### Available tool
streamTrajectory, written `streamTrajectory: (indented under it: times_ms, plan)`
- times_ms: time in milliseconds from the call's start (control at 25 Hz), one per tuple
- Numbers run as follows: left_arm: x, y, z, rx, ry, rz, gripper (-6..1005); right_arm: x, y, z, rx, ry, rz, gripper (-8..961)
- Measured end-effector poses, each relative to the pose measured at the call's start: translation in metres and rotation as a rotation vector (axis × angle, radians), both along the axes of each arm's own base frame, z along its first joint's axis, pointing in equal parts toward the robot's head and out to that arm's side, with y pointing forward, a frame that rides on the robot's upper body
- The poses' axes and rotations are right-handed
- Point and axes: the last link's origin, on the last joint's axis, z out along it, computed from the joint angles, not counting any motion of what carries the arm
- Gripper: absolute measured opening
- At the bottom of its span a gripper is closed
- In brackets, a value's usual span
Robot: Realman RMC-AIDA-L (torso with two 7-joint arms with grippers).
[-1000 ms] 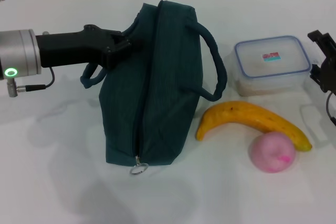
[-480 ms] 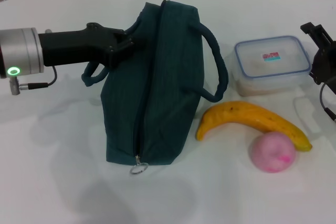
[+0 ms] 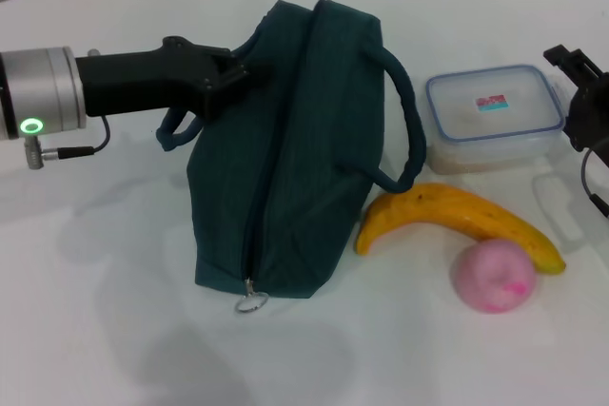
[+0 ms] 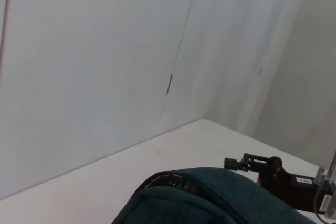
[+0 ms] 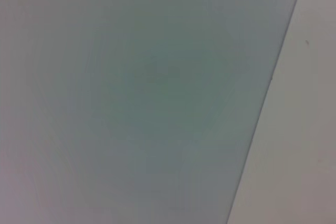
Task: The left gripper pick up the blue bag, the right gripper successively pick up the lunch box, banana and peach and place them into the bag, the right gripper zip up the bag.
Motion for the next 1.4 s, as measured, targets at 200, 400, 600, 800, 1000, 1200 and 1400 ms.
streamTrajectory:
  times_ms: [200, 400, 600, 800, 1000, 1200, 1400]
  plan:
    - [0.000, 0.000, -0.001, -0.003, -0.005, 0.006, 42, 0.004, -0.003, -0.002, -0.008, -0.003, -0.015, 605]
    - [0.001, 0.001, 0.000, -0.004, -0.011, 0.018, 42, 0.006, -0.006, -0.002, -0.008, -0.002, -0.020, 444]
    - [0.001, 0.001, -0.001, -0.005, -0.014, 0.018, 42, 0.005, -0.008, -0.002, -0.007, -0.014, 0.001, 298]
    - [0.001, 0.002, 0.001, 0.012, -0.039, 0.033, 41, 0.003, -0.008, 0.000, 0.013, -0.038, 0.024, 182]
    - [-0.003, 0.002, 0.007, 0.049, -0.098, 0.073, 42, 0.003, -0.009, 0.001, 0.022, -0.080, 0.041, 171]
    - [-0.007, 0.001, 0.007, 0.047, -0.132, 0.096, 42, -0.001, -0.010, 0.005, 0.037, -0.138, 0.116, 95]
    - [-0.009, -0.001, 0.005, 0.017, -0.122, 0.109, 41, -0.007, -0.012, 0.013, 0.075, -0.205, 0.215, 96]
